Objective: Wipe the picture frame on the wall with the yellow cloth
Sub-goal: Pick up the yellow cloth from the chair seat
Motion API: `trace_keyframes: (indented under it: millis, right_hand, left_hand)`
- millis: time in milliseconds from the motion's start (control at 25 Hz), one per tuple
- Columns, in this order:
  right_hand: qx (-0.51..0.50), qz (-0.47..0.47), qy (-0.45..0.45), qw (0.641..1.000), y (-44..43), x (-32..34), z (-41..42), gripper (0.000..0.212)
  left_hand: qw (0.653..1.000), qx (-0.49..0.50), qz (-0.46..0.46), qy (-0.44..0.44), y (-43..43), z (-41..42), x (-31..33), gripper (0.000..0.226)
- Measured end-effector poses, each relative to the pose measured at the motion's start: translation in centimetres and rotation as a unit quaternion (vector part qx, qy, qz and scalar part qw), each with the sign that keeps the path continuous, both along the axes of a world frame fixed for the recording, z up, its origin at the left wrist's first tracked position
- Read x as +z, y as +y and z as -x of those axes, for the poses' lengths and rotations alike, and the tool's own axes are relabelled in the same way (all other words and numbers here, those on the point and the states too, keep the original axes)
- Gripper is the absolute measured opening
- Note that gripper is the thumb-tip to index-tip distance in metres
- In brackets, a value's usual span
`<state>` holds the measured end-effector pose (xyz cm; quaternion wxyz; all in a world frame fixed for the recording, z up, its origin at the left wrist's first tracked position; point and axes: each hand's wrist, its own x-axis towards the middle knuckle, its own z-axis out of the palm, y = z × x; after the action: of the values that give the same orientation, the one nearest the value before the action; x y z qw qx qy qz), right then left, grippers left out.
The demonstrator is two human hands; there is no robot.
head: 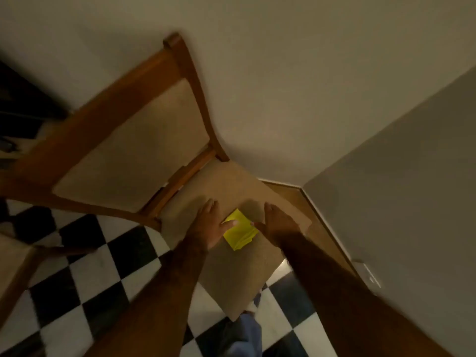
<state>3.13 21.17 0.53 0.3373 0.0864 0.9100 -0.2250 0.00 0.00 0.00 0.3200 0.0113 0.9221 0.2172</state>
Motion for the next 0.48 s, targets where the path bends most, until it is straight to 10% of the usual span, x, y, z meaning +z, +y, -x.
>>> trace_keyframes:
  millis: [480]
  right_hand:
    - [-0.129,0.094,0.004,0.987,-3.0,-12.4,0.4,0.052]
  left_hand:
    - [0.996,0.088,0.012,0.032,0.0,-1.4,-13.2,0.032]
